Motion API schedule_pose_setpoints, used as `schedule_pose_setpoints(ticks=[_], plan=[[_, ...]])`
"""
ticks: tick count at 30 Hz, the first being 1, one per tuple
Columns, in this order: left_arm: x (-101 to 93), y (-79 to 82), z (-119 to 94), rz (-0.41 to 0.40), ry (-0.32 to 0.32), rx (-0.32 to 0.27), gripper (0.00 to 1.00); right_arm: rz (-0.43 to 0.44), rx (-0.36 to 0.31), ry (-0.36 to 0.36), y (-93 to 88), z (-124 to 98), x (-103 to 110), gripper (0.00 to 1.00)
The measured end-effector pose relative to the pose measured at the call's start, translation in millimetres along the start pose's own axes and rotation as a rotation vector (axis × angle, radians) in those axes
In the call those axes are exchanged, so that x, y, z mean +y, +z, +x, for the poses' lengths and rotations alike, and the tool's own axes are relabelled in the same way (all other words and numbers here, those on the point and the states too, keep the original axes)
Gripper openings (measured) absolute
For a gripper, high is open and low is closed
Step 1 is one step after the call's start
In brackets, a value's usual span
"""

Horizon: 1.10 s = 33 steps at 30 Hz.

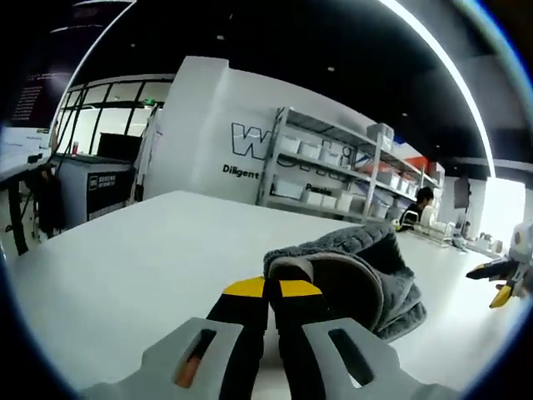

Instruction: Open the folded towel by lifting each exposed corner and separating the folded layers until the towel lies flat within the target outline without major curled edges

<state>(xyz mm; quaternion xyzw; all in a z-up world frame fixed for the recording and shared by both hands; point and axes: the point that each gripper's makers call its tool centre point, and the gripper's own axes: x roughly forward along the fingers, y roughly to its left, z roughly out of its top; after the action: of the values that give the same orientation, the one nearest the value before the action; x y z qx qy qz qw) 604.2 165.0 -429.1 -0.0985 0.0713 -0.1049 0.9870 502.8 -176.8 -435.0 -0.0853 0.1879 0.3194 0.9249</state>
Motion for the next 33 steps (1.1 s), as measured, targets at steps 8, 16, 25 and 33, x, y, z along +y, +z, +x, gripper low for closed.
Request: schedule_pose_setpoints(ticks=[8,16,25,33], plan=[[11.6,-20.9,-0.9,0.061,0.027,0.091,0.02,0.001,0.018,0.002,-4.5,3.3,-0.3,0.83],[18.7,-33.0,1.8,0.121,0.054,0.143,0.03,-0.005,0.035,0.007,-8.2,5.7,1.0,0.84],[19.8,-27.1,-4.8,0.086,0.039,0.133,0.19,0.000,0.032,0.001,-8.1,4.9,-1.3,0.84],[5.7,-5.2,-20.2,0.076,-0.013,0.076,0.30,-0.004,0.041,0.002,-9.2,5.6,0.1,0.84]])
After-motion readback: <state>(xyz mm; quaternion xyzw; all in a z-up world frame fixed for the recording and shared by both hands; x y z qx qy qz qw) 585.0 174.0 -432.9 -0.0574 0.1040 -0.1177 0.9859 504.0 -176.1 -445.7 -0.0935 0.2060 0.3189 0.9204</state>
